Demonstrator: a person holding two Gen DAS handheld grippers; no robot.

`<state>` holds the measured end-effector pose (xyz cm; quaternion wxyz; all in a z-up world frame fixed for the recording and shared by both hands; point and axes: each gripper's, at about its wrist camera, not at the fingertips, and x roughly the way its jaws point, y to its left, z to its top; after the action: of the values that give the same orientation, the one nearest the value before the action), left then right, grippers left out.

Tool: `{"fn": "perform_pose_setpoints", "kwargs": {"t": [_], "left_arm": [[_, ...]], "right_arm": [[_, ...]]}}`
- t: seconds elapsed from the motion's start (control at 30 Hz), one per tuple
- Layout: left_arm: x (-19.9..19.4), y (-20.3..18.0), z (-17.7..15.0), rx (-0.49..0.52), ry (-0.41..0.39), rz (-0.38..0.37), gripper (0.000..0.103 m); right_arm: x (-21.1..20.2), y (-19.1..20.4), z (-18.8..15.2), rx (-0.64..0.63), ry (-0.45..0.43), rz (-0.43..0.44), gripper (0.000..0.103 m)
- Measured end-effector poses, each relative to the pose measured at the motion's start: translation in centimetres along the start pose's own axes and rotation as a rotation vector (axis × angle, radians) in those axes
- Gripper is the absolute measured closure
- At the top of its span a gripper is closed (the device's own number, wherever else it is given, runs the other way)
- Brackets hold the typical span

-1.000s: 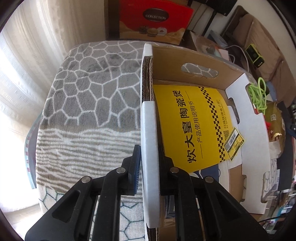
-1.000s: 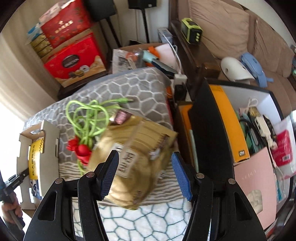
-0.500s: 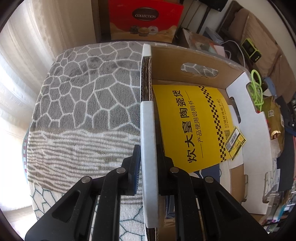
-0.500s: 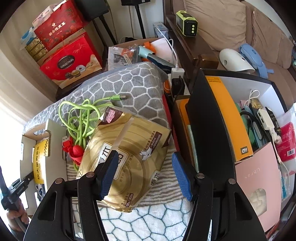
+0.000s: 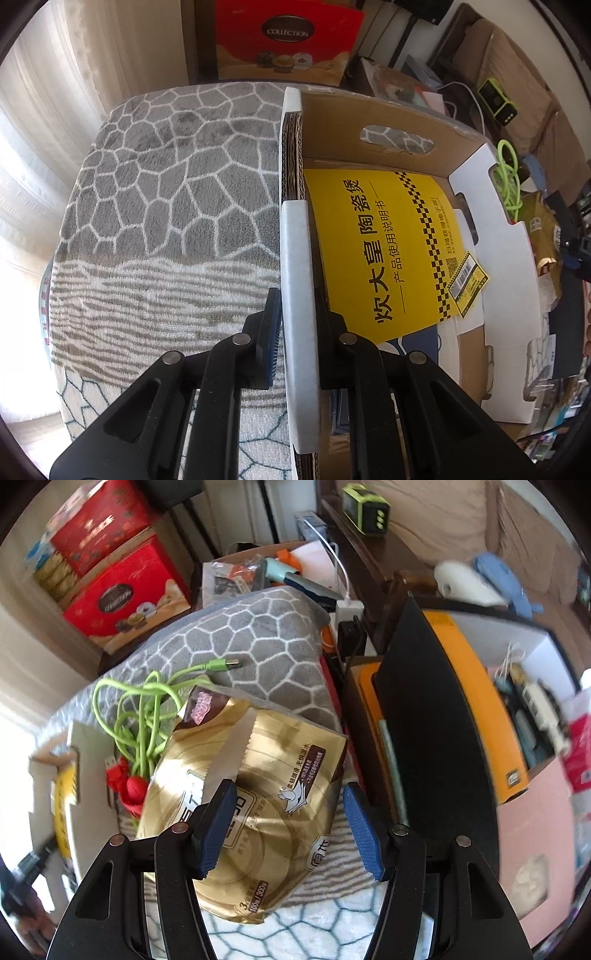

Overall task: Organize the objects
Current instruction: 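Lift the gold foil bag with the right tool and carry it over the box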

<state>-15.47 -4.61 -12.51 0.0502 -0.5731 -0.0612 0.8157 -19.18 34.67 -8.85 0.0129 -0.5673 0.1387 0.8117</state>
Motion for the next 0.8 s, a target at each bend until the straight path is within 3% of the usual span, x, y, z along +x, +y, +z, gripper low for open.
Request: {"fn": "perform_pose_setpoints", "kwargs": {"t": [0.3,0.4,0.43,0.47,0.8], "left_arm": [[0.0,0.0,0.0,0.001,0.001,0.001,0.09],[0.0,0.0,0.0,-0.001,0.0,-0.001,0.09],[0.0,0.0,0.0,-0.001,0.0,-0.002,0.09],[0.0,0.0,0.0,-0.001,0.001,-0.003,0.09],[0.1,0.0,0.0,-0.002,0.002,-0.007,0.09]], "right_arm": [[1.1,-0.3,-0.1,0.075,0.04,0.049,0.039],[0.5,-0.2,-0.1,0.047,0.006,0.044,0.059],[0.2,-0.2,-0.1,0.041,-0.004,0.044,0.072],[-0.2,-0.4,-0.1,0.039,-0.013,0.054,0.078],[-3.7,-0.2,0.2,-0.011,-0.077,0.122,0.087]]}}
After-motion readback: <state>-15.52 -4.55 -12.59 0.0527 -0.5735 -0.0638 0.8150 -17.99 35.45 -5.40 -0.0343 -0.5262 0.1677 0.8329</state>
